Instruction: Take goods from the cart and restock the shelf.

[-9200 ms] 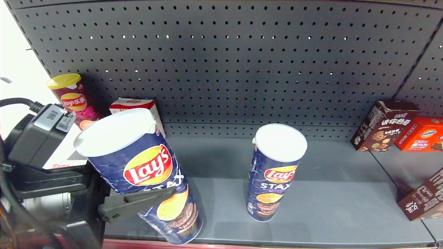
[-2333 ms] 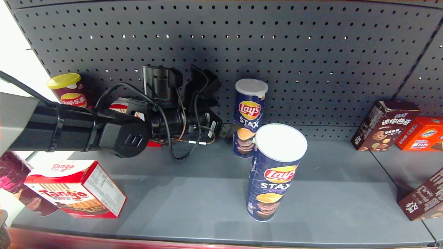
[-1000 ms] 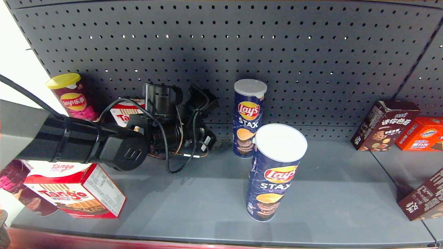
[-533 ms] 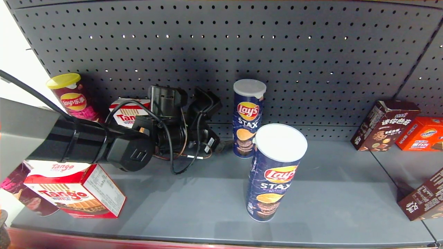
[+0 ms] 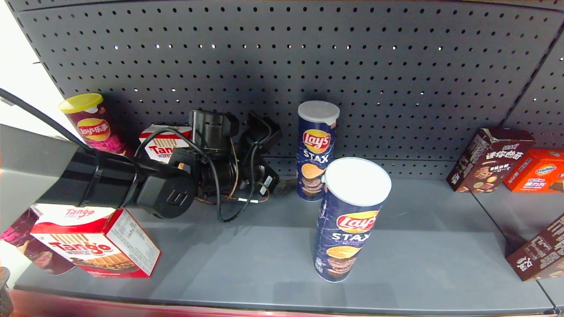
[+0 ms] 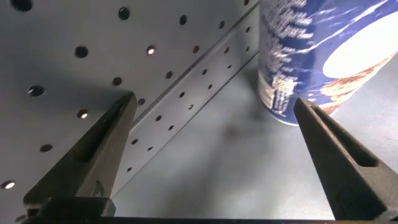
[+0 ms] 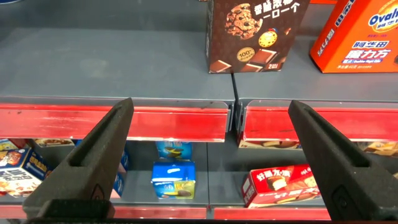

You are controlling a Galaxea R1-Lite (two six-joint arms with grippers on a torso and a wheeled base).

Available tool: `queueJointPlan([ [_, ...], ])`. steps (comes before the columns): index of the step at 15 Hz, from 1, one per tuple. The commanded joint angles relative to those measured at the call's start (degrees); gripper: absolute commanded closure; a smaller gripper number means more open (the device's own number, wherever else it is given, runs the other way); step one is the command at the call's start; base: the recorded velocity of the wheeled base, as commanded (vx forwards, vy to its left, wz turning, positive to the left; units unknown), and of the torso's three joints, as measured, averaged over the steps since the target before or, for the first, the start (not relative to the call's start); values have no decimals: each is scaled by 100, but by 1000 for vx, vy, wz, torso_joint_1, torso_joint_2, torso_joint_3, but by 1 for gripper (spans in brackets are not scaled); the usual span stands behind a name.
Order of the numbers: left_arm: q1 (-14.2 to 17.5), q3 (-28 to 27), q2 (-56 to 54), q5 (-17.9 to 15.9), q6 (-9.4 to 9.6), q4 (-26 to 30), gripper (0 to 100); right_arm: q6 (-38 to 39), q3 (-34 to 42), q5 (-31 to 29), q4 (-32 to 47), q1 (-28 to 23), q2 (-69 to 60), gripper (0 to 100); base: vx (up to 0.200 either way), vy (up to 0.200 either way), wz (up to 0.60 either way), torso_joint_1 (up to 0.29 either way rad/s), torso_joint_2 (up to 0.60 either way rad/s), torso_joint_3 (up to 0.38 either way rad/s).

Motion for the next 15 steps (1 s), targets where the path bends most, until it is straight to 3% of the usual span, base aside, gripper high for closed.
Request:
queueJointPlan([
  [1, 10, -22, 3, 113, 2, -10, 0, -3, 0, 1, 0, -1, -1, 0, 0, 0, 0, 0, 0, 0],
  [9, -51, -242, 223, 174, 2, -10, 0, -3, 0, 1, 0, -1, -1, 0, 0, 0, 0, 0, 0, 0],
  [13, -51, -93, 118, 174, -16, -2, 0, 5, 0, 1, 0, -1, -1, 0, 0, 0, 0, 0, 0, 0],
  [15, -69, 171, -541, 174, -25, 60, 0, 5, 0, 1, 9, -1, -1, 0, 0, 0, 0, 0, 0, 0],
])
